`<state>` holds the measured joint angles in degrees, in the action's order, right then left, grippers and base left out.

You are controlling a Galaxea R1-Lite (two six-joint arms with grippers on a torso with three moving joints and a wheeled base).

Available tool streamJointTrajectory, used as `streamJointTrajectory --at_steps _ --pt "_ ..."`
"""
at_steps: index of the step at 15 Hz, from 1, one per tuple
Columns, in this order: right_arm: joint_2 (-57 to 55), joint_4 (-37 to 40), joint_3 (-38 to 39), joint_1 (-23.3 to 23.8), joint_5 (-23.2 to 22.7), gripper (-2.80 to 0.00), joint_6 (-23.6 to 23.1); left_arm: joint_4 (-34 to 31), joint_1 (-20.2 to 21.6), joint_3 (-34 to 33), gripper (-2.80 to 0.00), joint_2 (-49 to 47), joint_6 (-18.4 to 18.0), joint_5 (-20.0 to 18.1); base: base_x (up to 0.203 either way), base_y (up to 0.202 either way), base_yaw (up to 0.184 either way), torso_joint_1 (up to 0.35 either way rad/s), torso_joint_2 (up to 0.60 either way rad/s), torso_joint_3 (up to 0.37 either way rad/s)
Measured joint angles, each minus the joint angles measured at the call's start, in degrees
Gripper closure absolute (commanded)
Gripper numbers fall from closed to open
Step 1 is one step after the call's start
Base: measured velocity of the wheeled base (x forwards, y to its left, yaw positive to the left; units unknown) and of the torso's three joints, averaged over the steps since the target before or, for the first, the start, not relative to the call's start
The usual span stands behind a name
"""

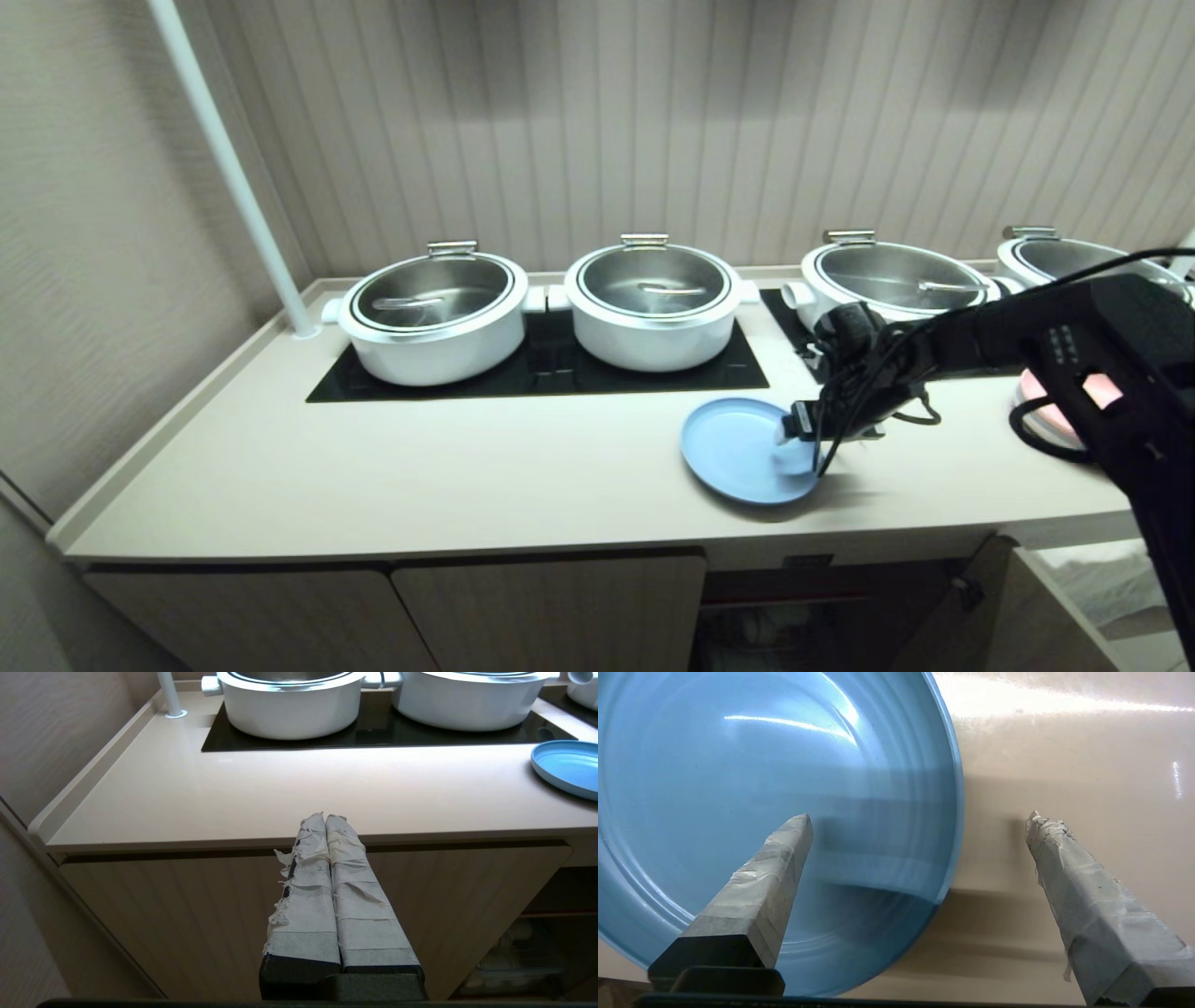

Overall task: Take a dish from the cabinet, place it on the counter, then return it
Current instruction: Pick up the plate from the table

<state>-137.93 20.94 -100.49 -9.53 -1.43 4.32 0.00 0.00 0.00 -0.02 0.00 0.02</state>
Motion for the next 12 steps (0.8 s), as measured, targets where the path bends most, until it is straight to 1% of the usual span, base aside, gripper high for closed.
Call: streamJointTrajectory --at_steps 3,12 --pt "-1.13 -1.63 -0.45 -0.47 -0.15 -2.80 0.09 0.00 0.00 0.00 0.00 0.00 -0.02 -0.02 0.000 0.000 0.000 0.000 0.00 0.000" --pt "-3.89 -1.84 -4.00 -0.80 -0.05 -2.80 0.15 0.00 0.00 0.00 0.00 0.00 0.00 -0.02 0.000 0.000 0.000 0.000 0.00 0.000"
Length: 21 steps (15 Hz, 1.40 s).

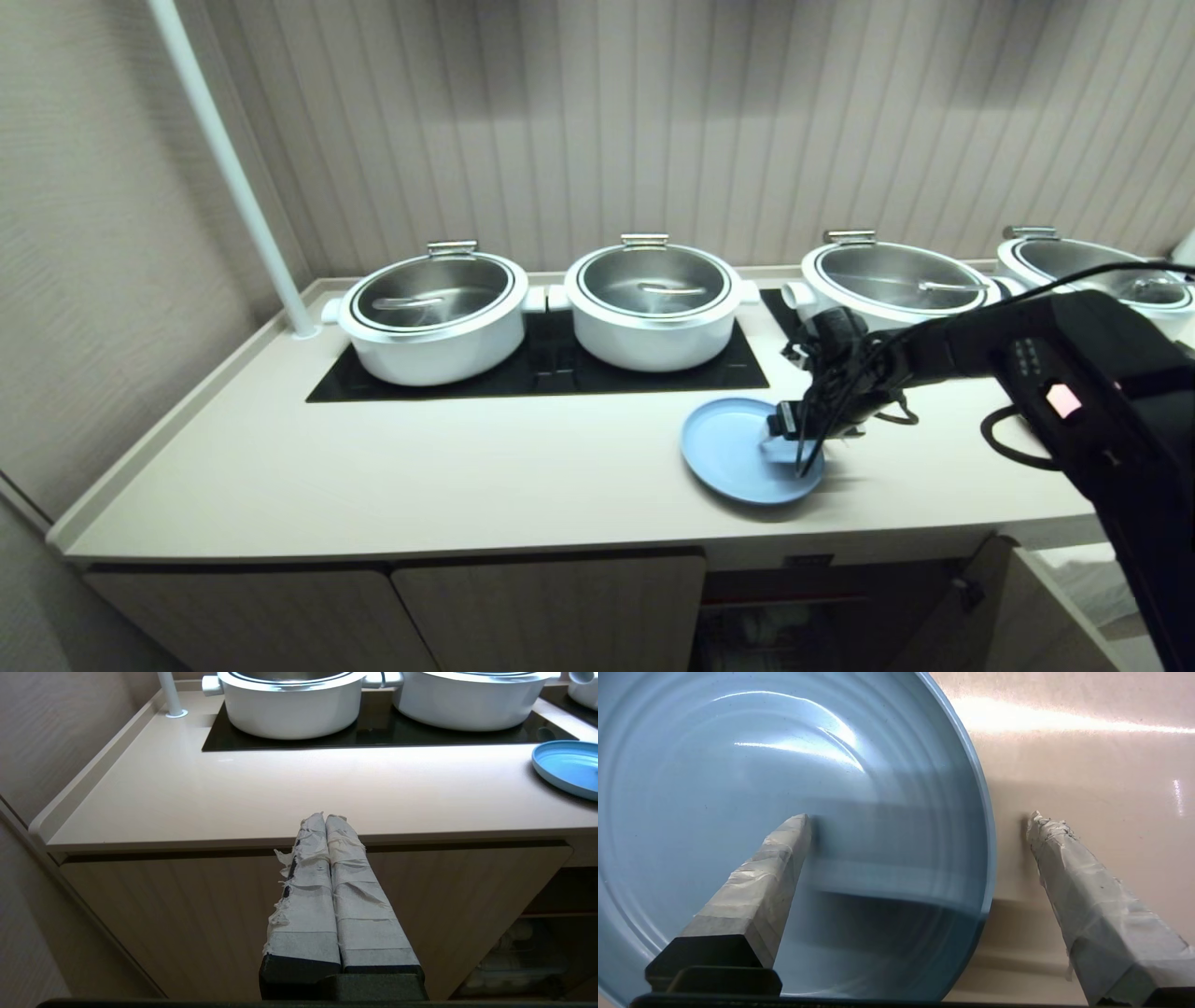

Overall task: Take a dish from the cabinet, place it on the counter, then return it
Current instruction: Pick up the plate from the table

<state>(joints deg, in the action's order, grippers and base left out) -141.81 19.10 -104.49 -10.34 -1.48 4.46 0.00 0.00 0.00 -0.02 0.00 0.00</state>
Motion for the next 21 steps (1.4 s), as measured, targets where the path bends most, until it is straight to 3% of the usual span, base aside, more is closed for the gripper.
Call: streamJointTrajectory --at_steps 21 --pt "-1.55 0.02 -1.61 0.09 0.20 -2.80 -0.10 0.00 0.00 0.00 0.00 0.00 0.00 -0.01 0.000 0.000 0.000 0.000 0.00 0.000"
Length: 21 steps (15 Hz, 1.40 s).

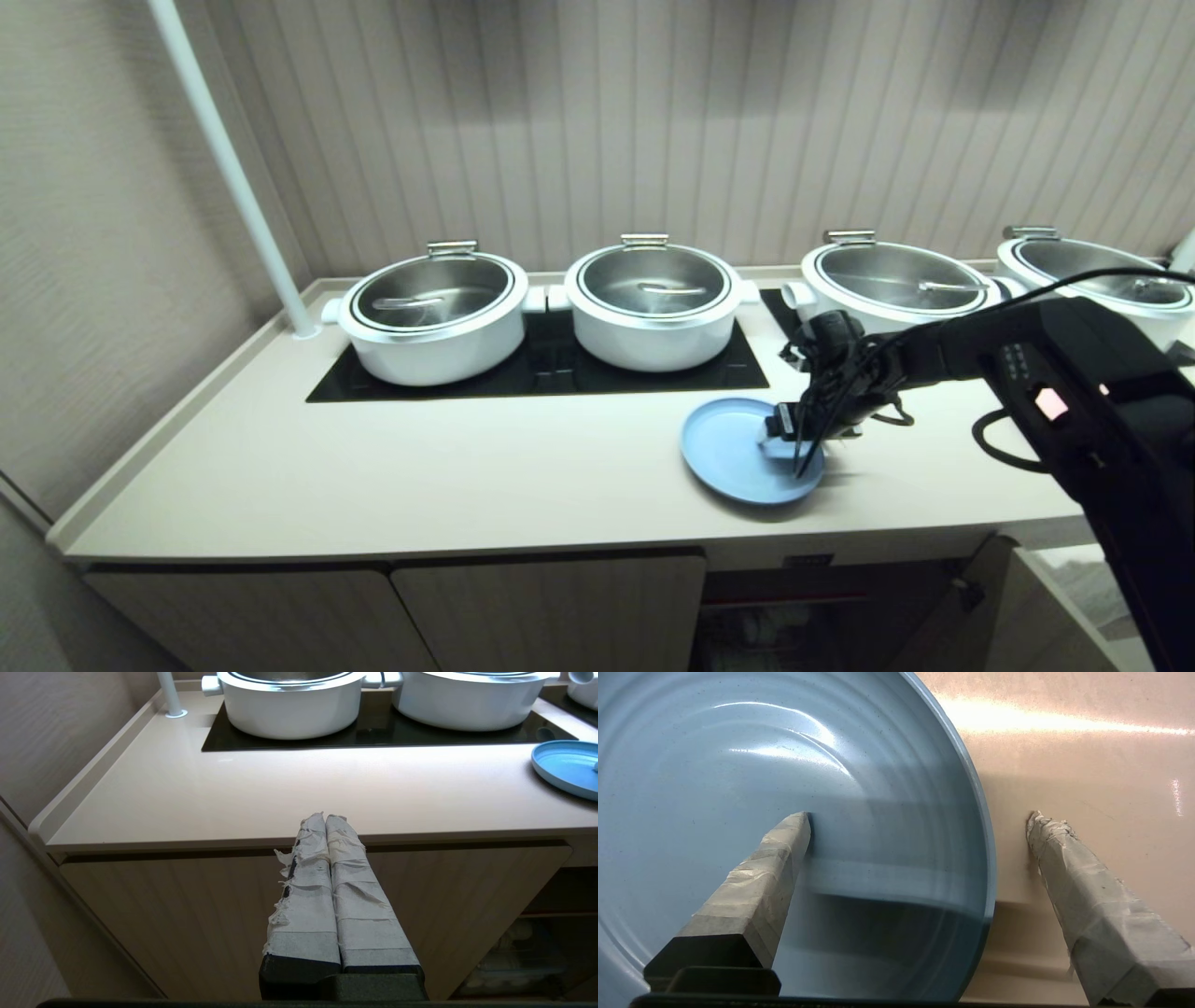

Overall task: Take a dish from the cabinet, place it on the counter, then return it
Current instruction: Pick up the plate from the table

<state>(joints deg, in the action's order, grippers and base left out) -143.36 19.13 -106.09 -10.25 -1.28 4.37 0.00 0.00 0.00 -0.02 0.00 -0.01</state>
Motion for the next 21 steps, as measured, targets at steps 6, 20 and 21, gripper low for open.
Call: streamJointTrajectory --at_steps 6,20,21 --pt "0.00 0.11 -0.09 -0.07 0.23 0.00 0.01 0.00 0.00 0.00 0.00 0.00 0.00 0.01 0.000 0.000 0.000 0.000 0.00 0.000" --pt "1.13 0.29 0.23 -0.11 0.24 0.00 0.34 0.00 0.00 0.00 0.00 0.00 0.00 0.01 0.000 0.000 0.000 0.000 0.00 0.000" --pt "1.26 0.30 0.30 -0.11 0.27 0.00 0.45 0.00 0.00 0.00 0.00 0.00 0.00 0.01 0.000 0.000 0.000 0.000 0.00 0.000"
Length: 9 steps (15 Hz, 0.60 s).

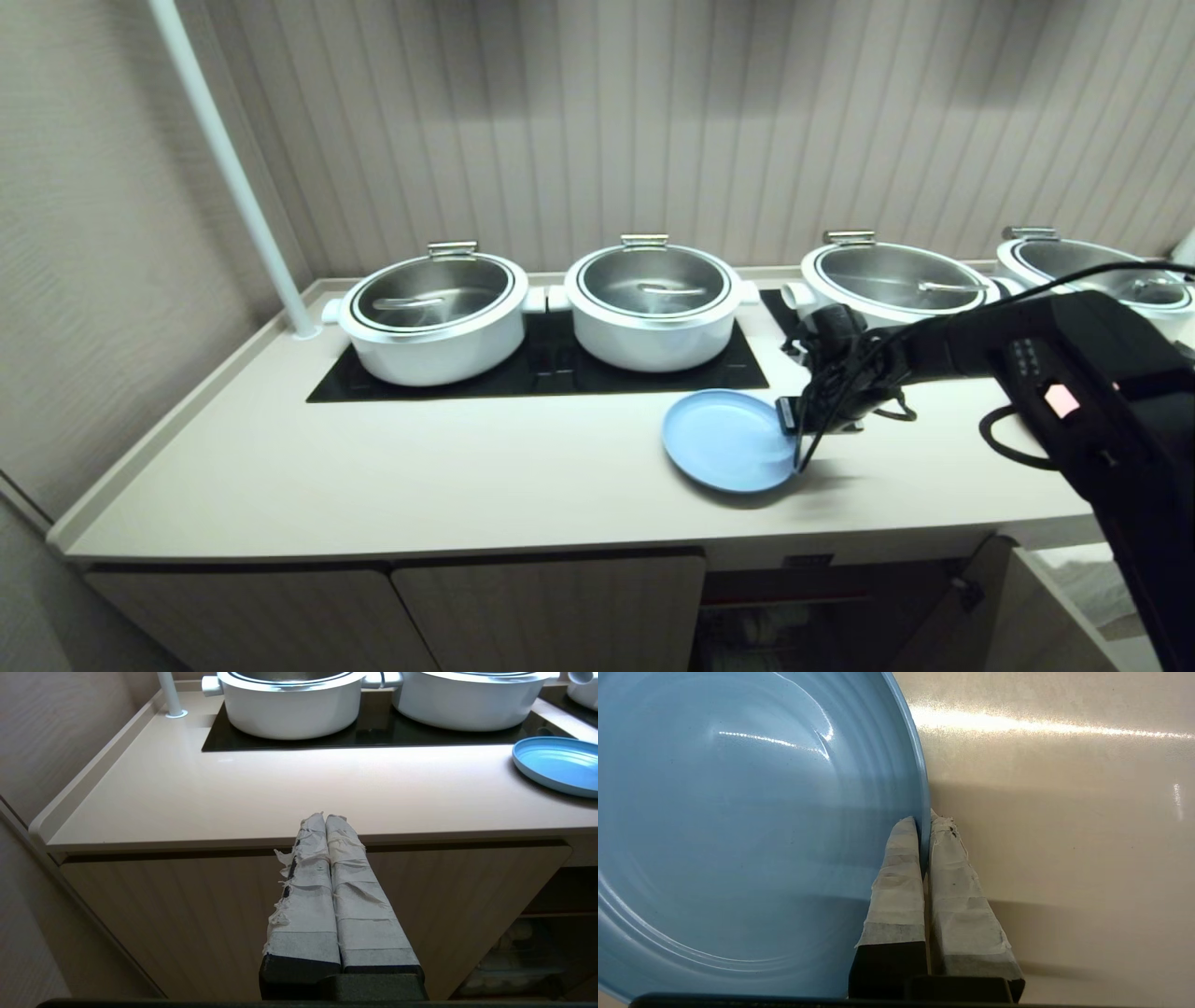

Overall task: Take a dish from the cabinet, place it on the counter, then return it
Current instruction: Pick up the plate from the table

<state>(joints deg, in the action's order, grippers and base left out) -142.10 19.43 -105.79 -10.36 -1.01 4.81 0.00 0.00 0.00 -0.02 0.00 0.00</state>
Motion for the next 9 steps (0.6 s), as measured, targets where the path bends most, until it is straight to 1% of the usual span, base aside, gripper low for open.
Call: streamJointTrajectory --at_steps 2,6,9 --pt "0.22 -0.01 0.17 -0.05 0.05 0.00 0.66 0.00 0.00 0.00 0.00 0.00 0.00 0.02 0.000 0.000 0.000 0.000 0.00 0.000" --pt "0.87 -0.04 0.17 -0.22 0.09 0.00 5.46 0.00 0.00 0.00 0.00 0.00 0.00 0.00 0.000 0.000 0.000 0.000 0.00 0.000" --pt "1.46 0.02 0.34 -0.30 0.09 0.00 7.33 0.00 0.00 0.00 0.00 0.00 0.00 0.02 0.000 0.000 0.000 0.000 0.00 0.000"
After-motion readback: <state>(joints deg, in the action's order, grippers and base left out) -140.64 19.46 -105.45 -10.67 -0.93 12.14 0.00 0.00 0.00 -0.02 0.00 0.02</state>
